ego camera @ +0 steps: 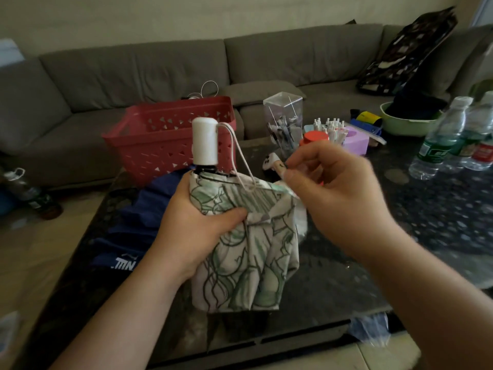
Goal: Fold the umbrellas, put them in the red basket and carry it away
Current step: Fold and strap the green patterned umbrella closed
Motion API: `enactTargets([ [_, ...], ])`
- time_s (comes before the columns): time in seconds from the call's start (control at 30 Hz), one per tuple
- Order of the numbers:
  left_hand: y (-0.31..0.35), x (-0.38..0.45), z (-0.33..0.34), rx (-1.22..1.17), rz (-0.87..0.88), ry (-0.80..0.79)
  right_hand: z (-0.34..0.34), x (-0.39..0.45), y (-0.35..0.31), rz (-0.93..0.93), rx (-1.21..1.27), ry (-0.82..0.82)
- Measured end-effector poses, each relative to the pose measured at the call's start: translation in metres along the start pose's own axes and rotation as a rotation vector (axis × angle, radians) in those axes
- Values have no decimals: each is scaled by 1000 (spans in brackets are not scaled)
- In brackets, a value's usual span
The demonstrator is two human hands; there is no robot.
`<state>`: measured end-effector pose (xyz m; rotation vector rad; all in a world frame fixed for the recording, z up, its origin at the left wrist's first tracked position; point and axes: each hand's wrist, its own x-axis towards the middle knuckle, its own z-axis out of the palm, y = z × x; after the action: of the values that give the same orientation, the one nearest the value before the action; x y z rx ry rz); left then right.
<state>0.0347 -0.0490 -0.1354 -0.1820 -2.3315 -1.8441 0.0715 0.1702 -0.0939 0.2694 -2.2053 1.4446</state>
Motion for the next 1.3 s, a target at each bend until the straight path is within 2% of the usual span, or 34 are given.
enactTargets([
  [0.13,10,5,3,14,16,87,22,-15,8,-97,-312,-271],
  [0.23,13,6,7,15,-5,102,35,-17,24,-30,-386,-358],
  [0.43,9,12,1,-154,-127,38,40,-10,42,19,-318,-297],
  [0.57,13,12,-9,-336,-248,-75,37,-9,38,-133,-428,-220],
  [0.73,11,12,-17,-443,-384,-163,30,-5,38,-354,-608,-119],
  [0.9,10,10,-17,-483,-440,-186,29,-6,38,-436,-705,-114],
  [1.0,9,11,-18,-546,-490,-204,31,-4,37,-366,-704,-209],
  [1.1,4,13,-13,-423,-413,-88,26,1,29,-210,-647,-261],
  [1.23,2,14,-4,-190,-206,112,24,-4,5,-218,-487,-31],
  [1.3,5,13,-1,-192,-150,176,36,-15,-8,-132,-340,-99],
])
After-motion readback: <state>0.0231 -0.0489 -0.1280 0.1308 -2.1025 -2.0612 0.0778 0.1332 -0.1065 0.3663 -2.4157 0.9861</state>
